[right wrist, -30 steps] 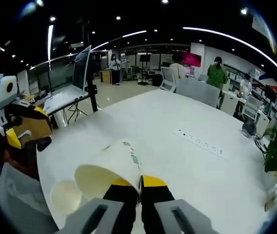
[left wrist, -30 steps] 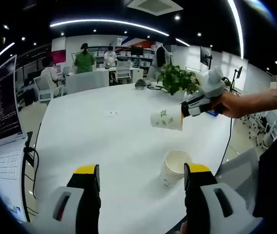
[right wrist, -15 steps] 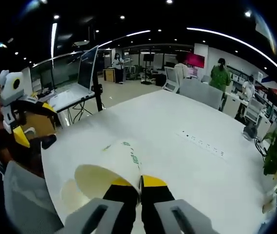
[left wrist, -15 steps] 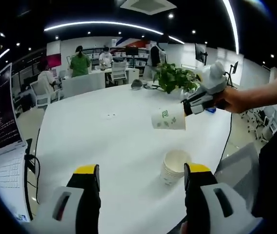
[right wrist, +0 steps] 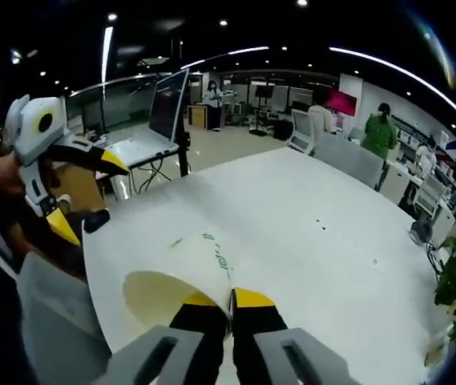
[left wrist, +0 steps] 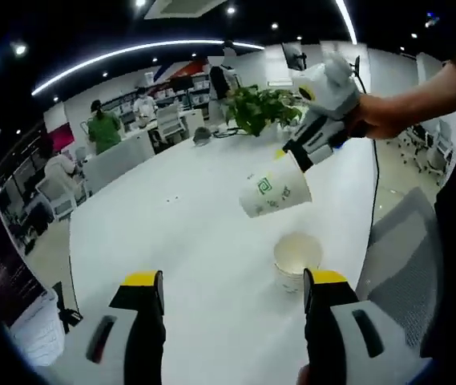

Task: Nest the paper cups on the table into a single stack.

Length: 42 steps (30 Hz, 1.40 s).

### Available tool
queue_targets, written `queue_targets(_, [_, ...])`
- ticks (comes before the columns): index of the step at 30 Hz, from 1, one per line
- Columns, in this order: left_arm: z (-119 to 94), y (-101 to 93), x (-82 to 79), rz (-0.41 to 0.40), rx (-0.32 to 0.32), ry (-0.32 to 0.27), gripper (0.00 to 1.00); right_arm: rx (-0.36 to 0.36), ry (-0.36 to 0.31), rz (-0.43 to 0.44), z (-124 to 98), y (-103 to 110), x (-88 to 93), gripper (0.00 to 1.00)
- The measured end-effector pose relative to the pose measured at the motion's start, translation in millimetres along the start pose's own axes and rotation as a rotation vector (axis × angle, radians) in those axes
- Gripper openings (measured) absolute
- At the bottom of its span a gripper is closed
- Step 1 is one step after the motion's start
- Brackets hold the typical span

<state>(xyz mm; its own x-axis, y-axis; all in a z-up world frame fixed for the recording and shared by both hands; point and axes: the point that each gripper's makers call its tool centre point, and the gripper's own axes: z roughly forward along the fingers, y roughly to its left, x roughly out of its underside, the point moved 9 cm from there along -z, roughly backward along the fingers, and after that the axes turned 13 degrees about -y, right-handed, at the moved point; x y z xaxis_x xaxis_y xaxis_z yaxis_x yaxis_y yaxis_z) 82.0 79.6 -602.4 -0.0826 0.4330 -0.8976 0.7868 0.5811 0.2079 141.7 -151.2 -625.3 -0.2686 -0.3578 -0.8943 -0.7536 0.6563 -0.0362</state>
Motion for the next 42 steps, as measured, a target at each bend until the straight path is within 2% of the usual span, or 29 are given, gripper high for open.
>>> queue_targets(7, [24.6, -13.5, -13.1, 0.206, 0.105, 0.039, 0.69, -0.056, 0.007, -0.003, -2.7, 11.9, -7.5, 0.00])
queue_targets(13, [42.2, -28.1, -15.1, 0.316, 0.173, 0.053, 0.69, -0.082, 0.032, -0.003, -3.8, 17.1, -7.6, 0.00])
queue_targets(18, [53.3, -35.6, -16.2, 0.384, 0.199, 0.057, 0.69, -0.099, 0.048, -0.007, -4.3, 22.3, -7.8, 0.00])
queue_targets(25, [70.7, -44.5, -10.9, 0.342, 0.237, 0.038, 0.68, -0.138, 0.068, -0.016, 4.9, 31.6, -7.0, 0.00])
queue_targets(30, [70.8, -51.3, -10.1, 0.317, 0.243, 0.016, 0.66, -0.162, 0.063, 0.001, 9.7, 39.0, -10.8, 0.00])
queue_targets(32, [71.1, -52.5, -10.4, 0.313, 0.241, 0.004, 0.61, -0.168, 0.068, 0.002, 11.5, 41.1, -10.6, 0.00])
queue_targets(37, [71.8, -49.3, -4.8, 0.221, 0.221, -0.024, 0.44, -0.172, 0.059, 0.007, 11.8, 46.6, -12.4, 0.00])
queue_targets(42, [70.3, -50.2, -1.6, 0.168, 0.204, -0.033, 0.38, -0.179, 0.061, 0.000, 10.3, 50.6, -11.6, 0.00])
